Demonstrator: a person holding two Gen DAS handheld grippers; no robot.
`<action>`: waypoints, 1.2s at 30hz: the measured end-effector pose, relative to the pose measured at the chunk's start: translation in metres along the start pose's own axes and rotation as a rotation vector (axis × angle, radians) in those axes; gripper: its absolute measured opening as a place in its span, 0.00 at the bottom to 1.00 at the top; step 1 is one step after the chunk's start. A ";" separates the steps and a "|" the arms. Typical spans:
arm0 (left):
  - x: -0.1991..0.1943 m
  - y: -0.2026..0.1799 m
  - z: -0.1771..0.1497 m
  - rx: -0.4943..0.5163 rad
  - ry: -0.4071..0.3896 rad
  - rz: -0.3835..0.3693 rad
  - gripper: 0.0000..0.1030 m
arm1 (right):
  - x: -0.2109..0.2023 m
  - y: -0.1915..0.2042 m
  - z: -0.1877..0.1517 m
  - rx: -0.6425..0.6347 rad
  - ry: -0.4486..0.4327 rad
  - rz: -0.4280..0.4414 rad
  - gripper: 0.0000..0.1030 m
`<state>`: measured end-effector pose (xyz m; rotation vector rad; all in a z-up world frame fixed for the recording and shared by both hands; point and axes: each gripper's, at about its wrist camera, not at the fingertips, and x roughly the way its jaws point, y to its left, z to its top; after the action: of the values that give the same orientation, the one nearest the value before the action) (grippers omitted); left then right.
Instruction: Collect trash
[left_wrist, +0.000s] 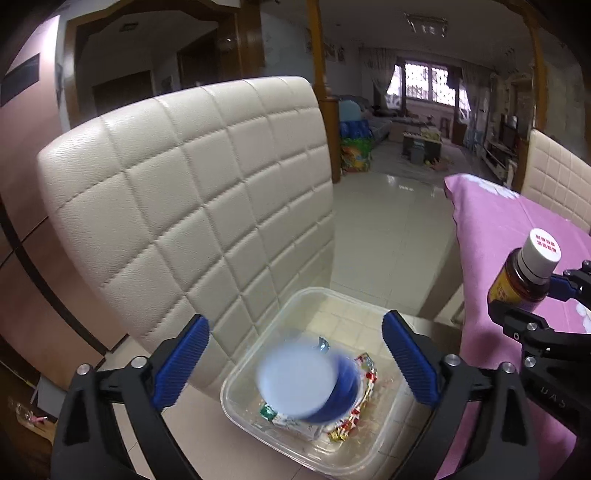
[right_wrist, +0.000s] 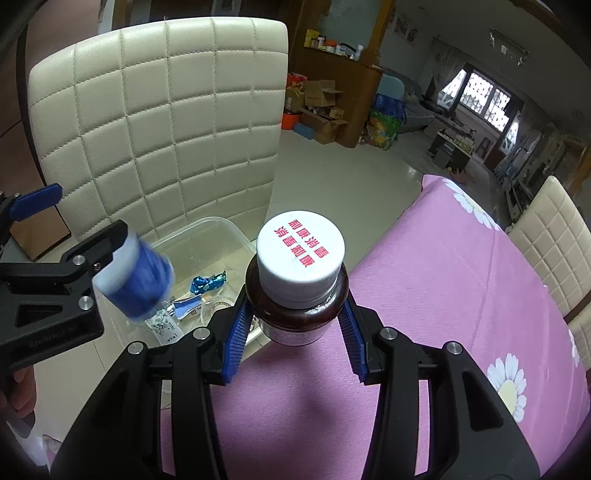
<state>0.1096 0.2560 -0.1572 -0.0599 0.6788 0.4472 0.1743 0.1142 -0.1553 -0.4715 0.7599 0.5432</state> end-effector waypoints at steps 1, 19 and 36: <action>0.000 0.001 0.000 0.000 -0.001 0.000 0.91 | 0.000 0.001 0.000 0.000 0.001 0.001 0.46; 0.008 0.033 -0.010 -0.050 0.045 0.064 0.91 | 0.001 0.039 0.013 -0.058 -0.010 0.061 0.57; -0.013 0.014 -0.006 -0.018 0.021 0.034 0.91 | -0.020 0.017 -0.003 -0.014 -0.056 -0.007 0.72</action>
<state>0.0911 0.2626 -0.1519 -0.0698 0.6970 0.4857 0.1506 0.1195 -0.1456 -0.4704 0.7008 0.5531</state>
